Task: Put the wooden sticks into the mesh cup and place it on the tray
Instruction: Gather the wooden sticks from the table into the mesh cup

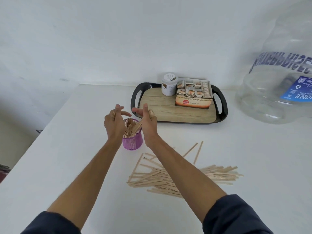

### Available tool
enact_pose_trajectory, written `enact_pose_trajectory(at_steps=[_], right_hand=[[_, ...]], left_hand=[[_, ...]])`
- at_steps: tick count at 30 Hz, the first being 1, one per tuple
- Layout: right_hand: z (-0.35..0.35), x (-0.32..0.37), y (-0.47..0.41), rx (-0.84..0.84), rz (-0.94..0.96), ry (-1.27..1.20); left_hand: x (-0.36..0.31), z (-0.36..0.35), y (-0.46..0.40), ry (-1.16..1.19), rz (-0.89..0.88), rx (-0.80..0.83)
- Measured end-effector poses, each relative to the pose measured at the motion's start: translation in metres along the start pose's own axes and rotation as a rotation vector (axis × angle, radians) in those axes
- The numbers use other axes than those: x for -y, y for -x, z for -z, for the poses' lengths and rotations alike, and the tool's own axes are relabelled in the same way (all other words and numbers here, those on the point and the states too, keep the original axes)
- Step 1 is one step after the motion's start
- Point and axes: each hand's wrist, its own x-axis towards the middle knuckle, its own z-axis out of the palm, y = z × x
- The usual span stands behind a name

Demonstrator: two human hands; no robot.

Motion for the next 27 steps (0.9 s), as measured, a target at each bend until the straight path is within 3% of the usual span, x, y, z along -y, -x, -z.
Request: enact_pose_trajectory(at_steps=[3,7,12,15,20,25,27], right_hand=[[0.004,-0.008,0.002,0.082,-0.076,0.047],[0.020,-0.009,0.005,0.090,-0.015,0.135],[0.048,-0.008,0.012,-0.024,0.042,0.192],[0.070,-0.007,0.021,-0.049,0.104,0.280],[0.121,-0.001,0.050,-0.017,0.183,0.557],[0.184,0.005,0.087,0.076,0.162,0.967],[0.208,0.009,0.099,0.147,0.125,1.227]], left_hand=[[0.009,0.001,0.003,-0.017,0.042,0.017],[0.013,0.007,0.014,-0.047,-0.038,-0.039],[0.009,0.013,0.037,-0.118,-0.345,-0.187],[0.012,0.014,0.053,-0.196,-0.532,-0.178],[0.029,0.009,0.096,-0.334,-0.749,0.138],[0.053,0.006,0.125,-0.671,-0.573,0.692],[0.059,0.003,0.133,-0.802,-0.553,0.815]])
